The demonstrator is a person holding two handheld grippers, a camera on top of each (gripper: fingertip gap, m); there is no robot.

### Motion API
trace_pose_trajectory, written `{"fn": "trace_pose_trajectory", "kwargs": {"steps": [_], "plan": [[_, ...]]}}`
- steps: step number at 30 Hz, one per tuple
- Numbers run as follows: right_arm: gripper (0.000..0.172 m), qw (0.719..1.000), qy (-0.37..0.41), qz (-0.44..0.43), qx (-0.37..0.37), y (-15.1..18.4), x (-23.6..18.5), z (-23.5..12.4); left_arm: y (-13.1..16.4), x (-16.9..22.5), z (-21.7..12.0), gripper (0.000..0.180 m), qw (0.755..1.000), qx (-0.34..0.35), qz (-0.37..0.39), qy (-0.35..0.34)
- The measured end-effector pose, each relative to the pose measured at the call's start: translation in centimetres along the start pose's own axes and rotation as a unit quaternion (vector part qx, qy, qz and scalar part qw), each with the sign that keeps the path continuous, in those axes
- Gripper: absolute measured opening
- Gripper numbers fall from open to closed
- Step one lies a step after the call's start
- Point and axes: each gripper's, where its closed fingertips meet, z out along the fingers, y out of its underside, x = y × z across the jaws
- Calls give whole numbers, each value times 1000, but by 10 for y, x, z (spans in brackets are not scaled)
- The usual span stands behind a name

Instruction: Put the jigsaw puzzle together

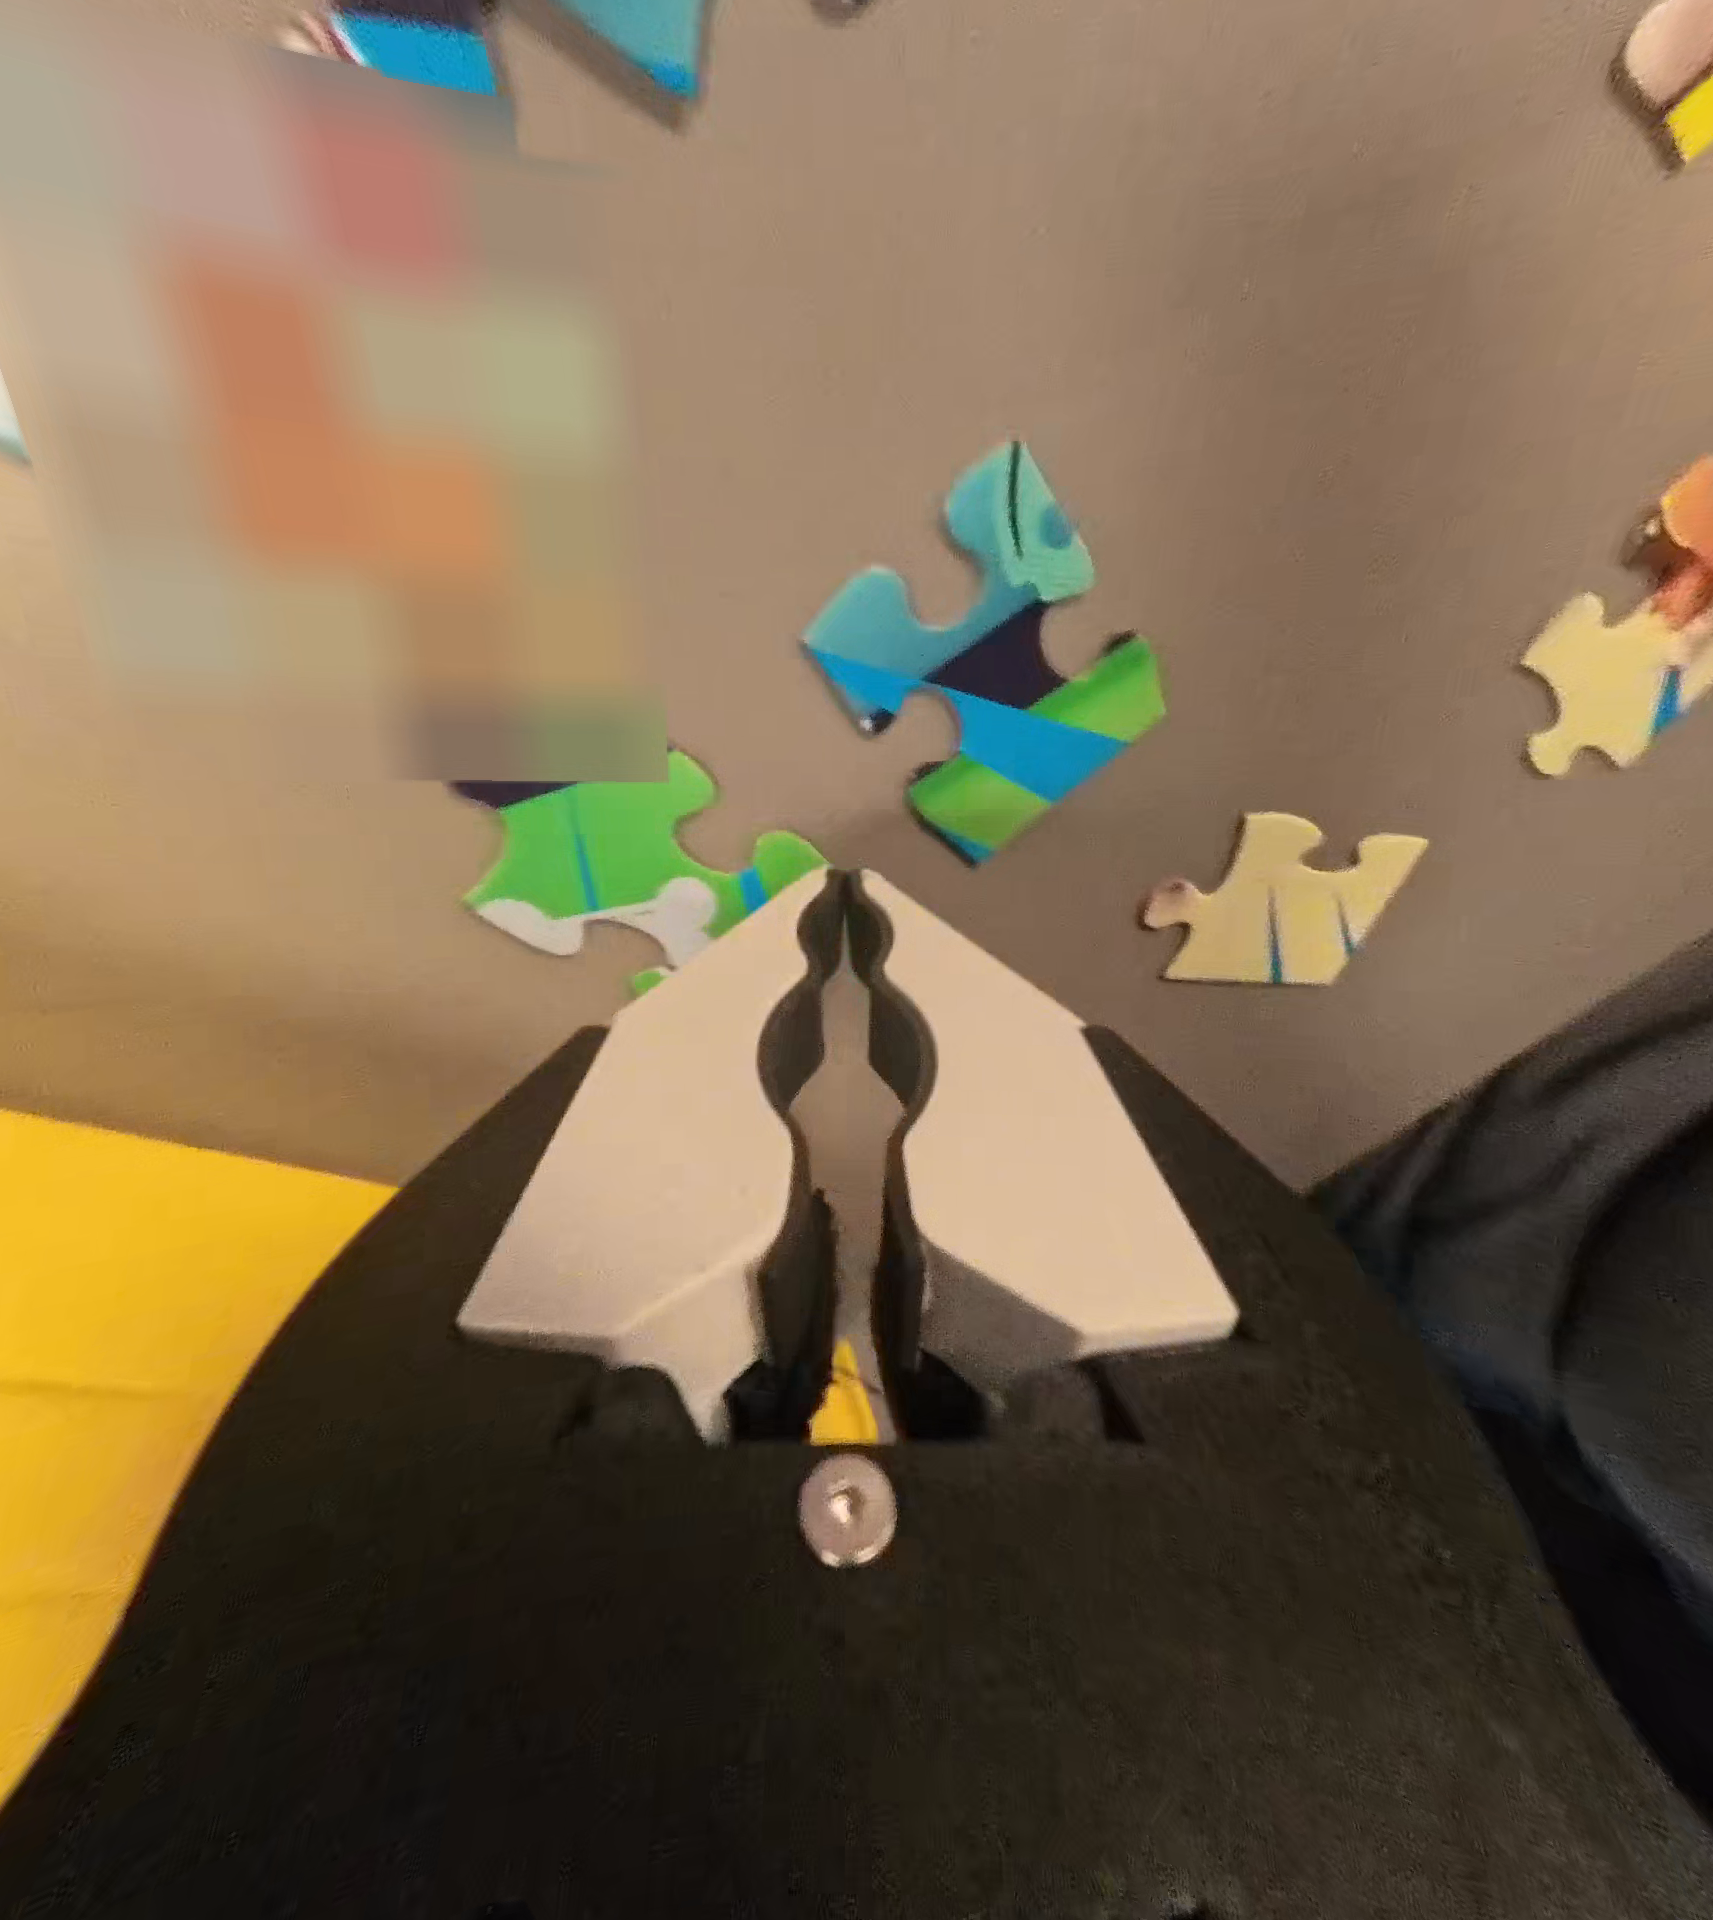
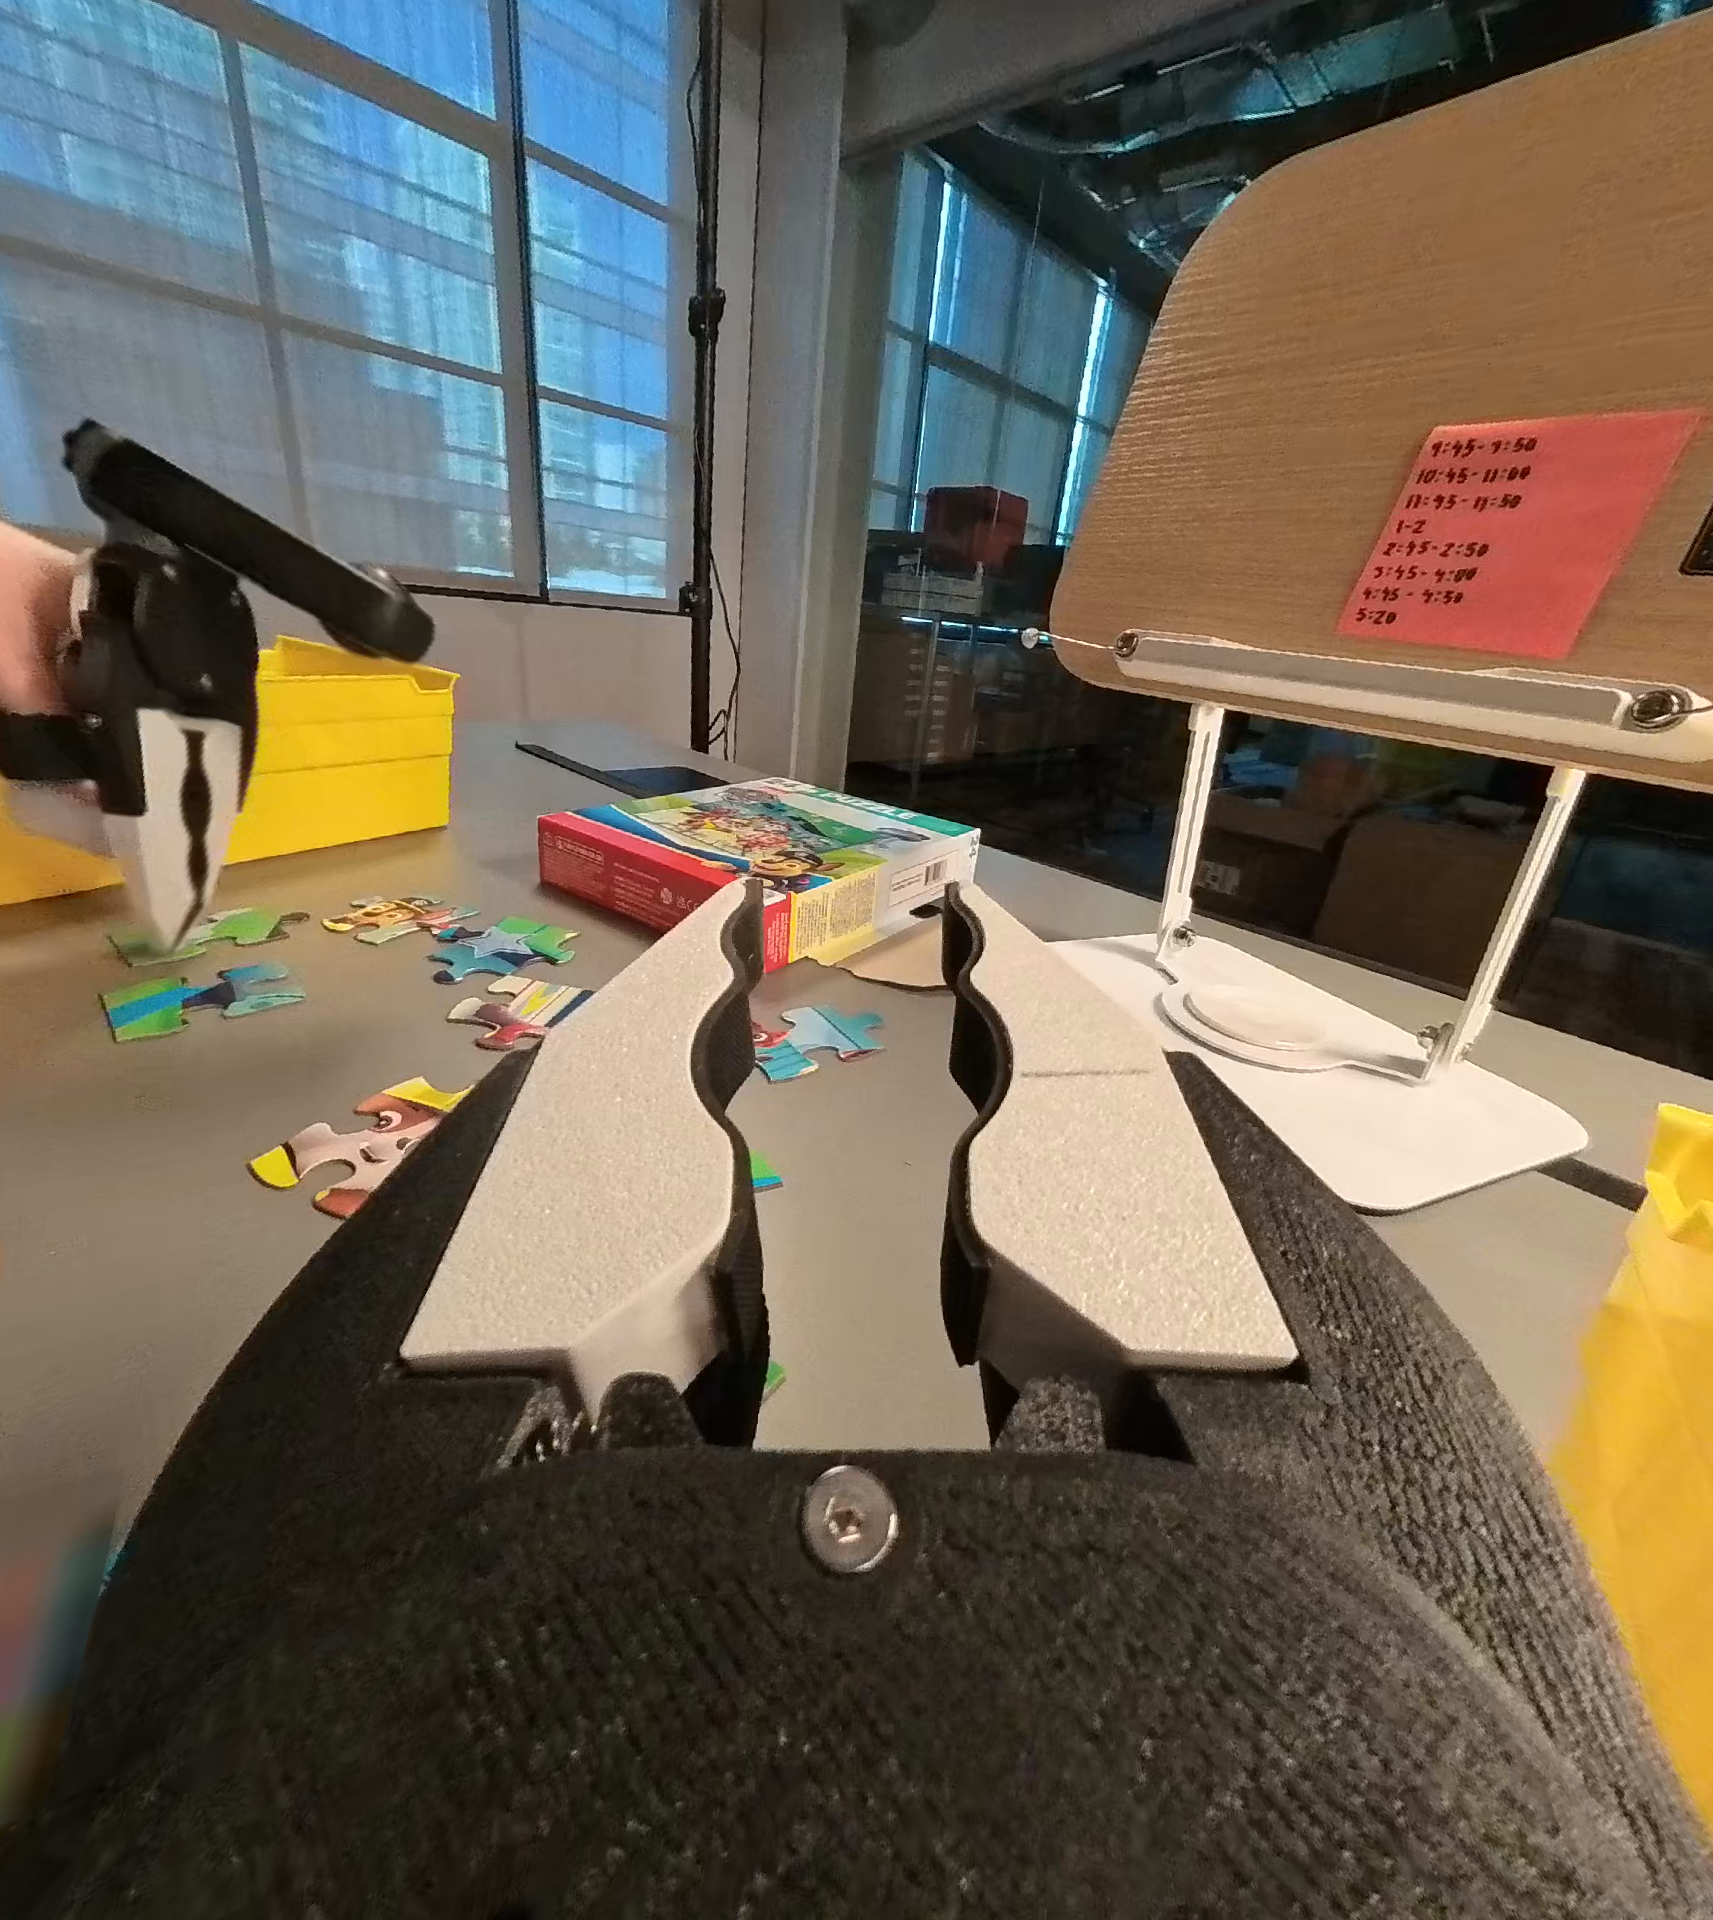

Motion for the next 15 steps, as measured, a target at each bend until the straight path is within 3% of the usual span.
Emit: {"fn": "trace_pose_trajectory", "kwargs": {"steps": [2, 3, 5, 6, 9, 15], "plan": [[32, 1000, 0, 1, 0, 0, 0, 0, -10, -14, -8, 7, 997, 43, 37, -52], [32, 1000, -1, 2, 0, 0, 0, 0, -12, -16, -11, 25, 992, 54, 83, -73], [32, 1000, -2, 4, -1, 1, 0, 1, -12, -20, -16, 80, 974, 53, 176, -131], [32, 1000, -2, 5, -2, 1, 0, 1, -11, -25, -19, 88, 962, 43, 213, -165], [32, 1000, -2, 5, -2, 1, 0, 1, -3, -23, -16, 85, 945, -3, 284, -163], [32, 1000, -2, 6, -3, 1, 0, 1, 5, -30, -10, 70, 949, -56, 287, -118]]}}
